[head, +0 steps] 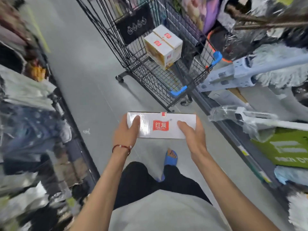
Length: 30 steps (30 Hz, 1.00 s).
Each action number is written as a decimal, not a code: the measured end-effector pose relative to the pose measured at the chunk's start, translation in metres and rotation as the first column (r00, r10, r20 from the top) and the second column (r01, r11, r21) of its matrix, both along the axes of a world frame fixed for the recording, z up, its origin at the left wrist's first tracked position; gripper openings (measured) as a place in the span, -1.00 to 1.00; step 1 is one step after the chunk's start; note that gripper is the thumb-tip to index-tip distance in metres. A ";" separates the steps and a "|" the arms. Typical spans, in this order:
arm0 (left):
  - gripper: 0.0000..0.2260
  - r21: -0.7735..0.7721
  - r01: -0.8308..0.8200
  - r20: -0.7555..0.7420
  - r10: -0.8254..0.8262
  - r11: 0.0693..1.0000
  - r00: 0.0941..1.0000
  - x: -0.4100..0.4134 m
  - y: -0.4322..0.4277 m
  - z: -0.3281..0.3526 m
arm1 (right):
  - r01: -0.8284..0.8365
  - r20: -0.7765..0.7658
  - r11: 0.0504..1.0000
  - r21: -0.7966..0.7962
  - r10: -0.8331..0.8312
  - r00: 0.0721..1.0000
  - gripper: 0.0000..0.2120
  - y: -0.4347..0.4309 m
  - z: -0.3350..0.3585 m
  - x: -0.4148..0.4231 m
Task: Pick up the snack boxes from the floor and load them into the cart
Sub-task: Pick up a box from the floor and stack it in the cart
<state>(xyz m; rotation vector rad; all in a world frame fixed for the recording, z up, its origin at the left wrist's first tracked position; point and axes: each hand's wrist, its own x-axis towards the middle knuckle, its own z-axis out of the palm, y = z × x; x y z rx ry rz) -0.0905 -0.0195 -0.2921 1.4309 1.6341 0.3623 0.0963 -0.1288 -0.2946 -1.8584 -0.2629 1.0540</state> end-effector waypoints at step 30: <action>-0.48 0.243 0.436 -0.129 -0.417 0.866 0.900 0.081 0.453 0.050 | 0.570 0.150 0.814 0.108 -0.580 0.801 -0.37 0.402 0.019 -0.005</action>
